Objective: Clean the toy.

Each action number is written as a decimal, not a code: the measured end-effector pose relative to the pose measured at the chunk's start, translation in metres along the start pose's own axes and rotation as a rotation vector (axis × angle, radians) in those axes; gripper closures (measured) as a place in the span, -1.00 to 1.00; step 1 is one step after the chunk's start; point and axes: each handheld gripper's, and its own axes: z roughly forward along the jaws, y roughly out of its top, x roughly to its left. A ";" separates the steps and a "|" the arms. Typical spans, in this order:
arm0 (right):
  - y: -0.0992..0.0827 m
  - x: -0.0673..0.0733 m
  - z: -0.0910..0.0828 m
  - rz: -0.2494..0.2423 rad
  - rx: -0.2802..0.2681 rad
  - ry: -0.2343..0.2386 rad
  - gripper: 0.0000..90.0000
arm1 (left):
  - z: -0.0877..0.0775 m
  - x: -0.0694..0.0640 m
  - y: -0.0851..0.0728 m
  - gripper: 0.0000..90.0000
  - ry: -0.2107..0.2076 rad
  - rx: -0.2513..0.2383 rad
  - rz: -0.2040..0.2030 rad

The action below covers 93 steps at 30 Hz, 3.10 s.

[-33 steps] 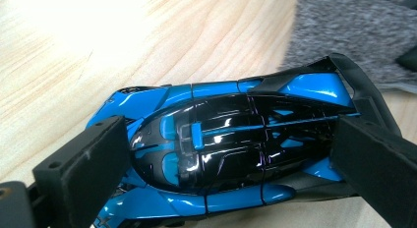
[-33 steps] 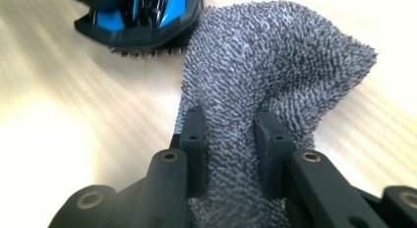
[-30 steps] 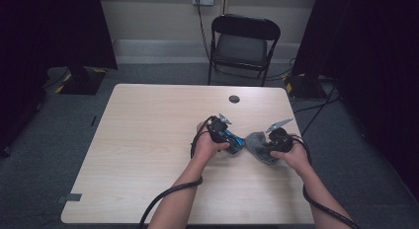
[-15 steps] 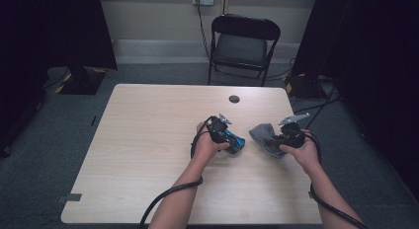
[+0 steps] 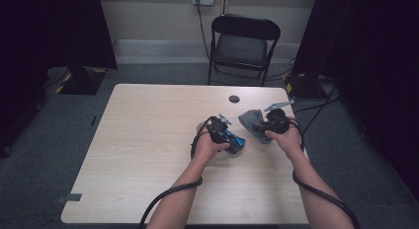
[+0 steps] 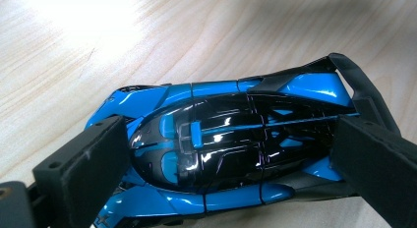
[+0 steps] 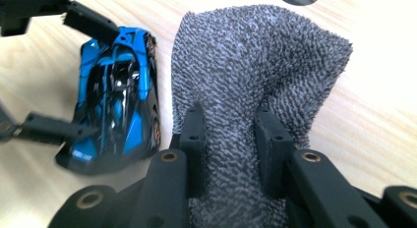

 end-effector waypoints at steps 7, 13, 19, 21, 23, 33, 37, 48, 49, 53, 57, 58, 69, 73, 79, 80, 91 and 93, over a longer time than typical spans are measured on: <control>0.012 0.005 0.024 -0.010 0.004 0.000 0.56 | 0.000 -0.001 0.000 -0.97 0.002 0.002 -0.005; 0.025 0.009 0.046 -0.031 0.022 -0.001 0.55 | 0.000 -0.001 0.001 -0.97 0.003 0.010 -0.005; 0.036 0.015 0.066 -0.048 0.038 0.013 0.52 | 0.000 -0.001 0.002 -0.97 0.005 0.013 -0.007; 0.037 0.017 0.073 -0.047 0.050 0.025 0.50 | 0.000 -0.001 0.001 -0.97 0.002 0.011 -0.010; 0.037 0.021 0.079 -0.057 0.069 0.023 0.40 | 0.000 -0.001 0.001 -0.97 0.001 0.012 -0.009; 0.041 0.010 0.063 0.013 -0.005 0.020 0.09 | 0.000 -0.001 0.001 -0.97 0.004 0.007 -0.006; 0.039 0.004 0.064 0.030 0.015 0.004 0.15 | 0.000 -0.001 0.001 -0.97 0.003 0.006 -0.006; 0.029 0.006 0.088 0.048 0.077 -0.022 0.08 | 0.000 0.000 0.001 -0.98 -0.002 0.005 -0.003; 0.028 0.006 0.089 0.044 0.079 -0.029 0.07 | 0.000 0.000 0.001 -0.98 -0.001 0.006 -0.001; 0.025 0.008 0.094 0.053 0.088 -0.038 0.09 | 0.001 0.000 0.000 -0.99 -0.002 -0.001 0.001; 0.026 0.014 0.097 0.066 0.095 -0.061 0.17 | 0.002 0.000 0.001 -1.00 -0.003 0.001 0.000; 0.027 0.015 0.097 0.065 0.098 -0.056 0.25 | 0.002 0.000 0.001 -1.00 -0.003 0.000 0.000; 0.029 0.024 0.095 -0.004 0.126 -0.004 0.60 | 0.002 0.000 0.000 -1.00 -0.003 -0.007 0.001; 0.027 0.021 0.092 -0.026 0.134 0.025 0.61 | 0.002 0.000 0.000 -1.00 -0.003 -0.010 0.001; 0.024 0.019 0.087 -0.060 0.138 0.032 0.61 | 0.002 -0.001 0.000 -1.00 -0.004 -0.005 0.001; 0.023 0.018 0.085 -0.065 0.147 0.036 0.61 | 0.002 0.000 0.000 -1.00 -0.004 -0.006 0.001; 0.010 0.010 0.069 -0.093 0.171 0.047 0.61 | 0.002 0.000 0.001 -1.00 -0.002 0.002 0.003; 0.005 0.008 0.065 -0.073 0.163 0.051 0.61 | 0.002 -0.001 0.001 -1.00 -0.002 0.002 0.002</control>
